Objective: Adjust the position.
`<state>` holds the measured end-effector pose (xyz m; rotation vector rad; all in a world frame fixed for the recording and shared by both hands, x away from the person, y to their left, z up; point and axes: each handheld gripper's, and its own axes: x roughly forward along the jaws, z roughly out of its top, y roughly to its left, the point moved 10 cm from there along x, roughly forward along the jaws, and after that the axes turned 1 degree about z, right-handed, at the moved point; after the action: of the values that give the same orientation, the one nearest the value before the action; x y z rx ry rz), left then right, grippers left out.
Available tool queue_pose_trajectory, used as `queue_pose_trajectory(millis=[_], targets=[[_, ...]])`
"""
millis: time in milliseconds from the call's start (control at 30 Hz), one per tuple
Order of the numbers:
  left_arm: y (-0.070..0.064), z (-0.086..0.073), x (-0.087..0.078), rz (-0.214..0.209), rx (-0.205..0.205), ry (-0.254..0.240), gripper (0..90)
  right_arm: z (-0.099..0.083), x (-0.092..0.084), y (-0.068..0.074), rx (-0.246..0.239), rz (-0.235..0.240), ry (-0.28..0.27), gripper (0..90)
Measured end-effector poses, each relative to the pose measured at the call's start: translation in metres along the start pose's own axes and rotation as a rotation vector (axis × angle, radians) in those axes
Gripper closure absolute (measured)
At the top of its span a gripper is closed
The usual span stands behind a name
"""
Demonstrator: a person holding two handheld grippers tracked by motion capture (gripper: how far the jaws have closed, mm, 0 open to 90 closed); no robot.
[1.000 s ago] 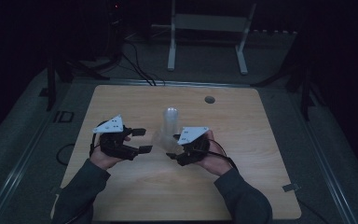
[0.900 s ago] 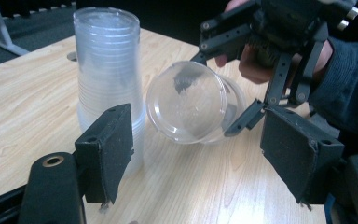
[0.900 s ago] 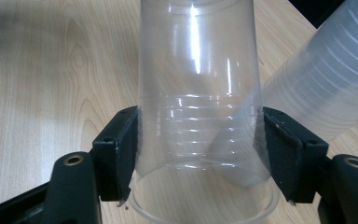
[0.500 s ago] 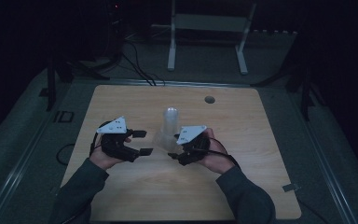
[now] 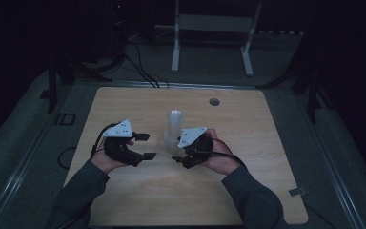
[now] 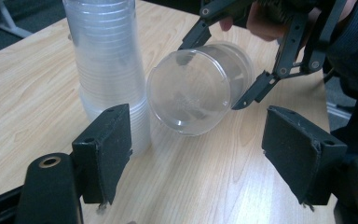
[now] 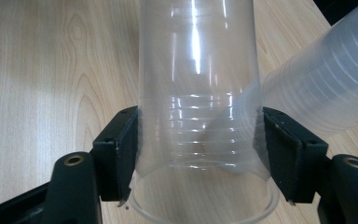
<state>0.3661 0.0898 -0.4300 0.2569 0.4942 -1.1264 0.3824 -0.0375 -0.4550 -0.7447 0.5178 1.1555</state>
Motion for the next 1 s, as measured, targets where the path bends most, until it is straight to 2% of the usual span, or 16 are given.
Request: queue_pose_trajectory(millis=[467, 800, 1000], targets=[[0.000, -0.005, 0.007, 0.042, 0.061, 0.104, 23.9, -0.002, 0.001, 0.003, -0.050, 0.013, 0.069, 33.0], [-0.002, -0.009, 0.011, 0.053, 0.099, 0.163, 23.6, -0.002, 0.003, 0.006, -0.087, 0.018, 0.110, 33.0], [-0.004, -0.012, 0.013, 0.052, 0.118, 0.196, 23.6, -0.003, 0.003, 0.006, -0.093, 0.022, 0.130, 33.1]])
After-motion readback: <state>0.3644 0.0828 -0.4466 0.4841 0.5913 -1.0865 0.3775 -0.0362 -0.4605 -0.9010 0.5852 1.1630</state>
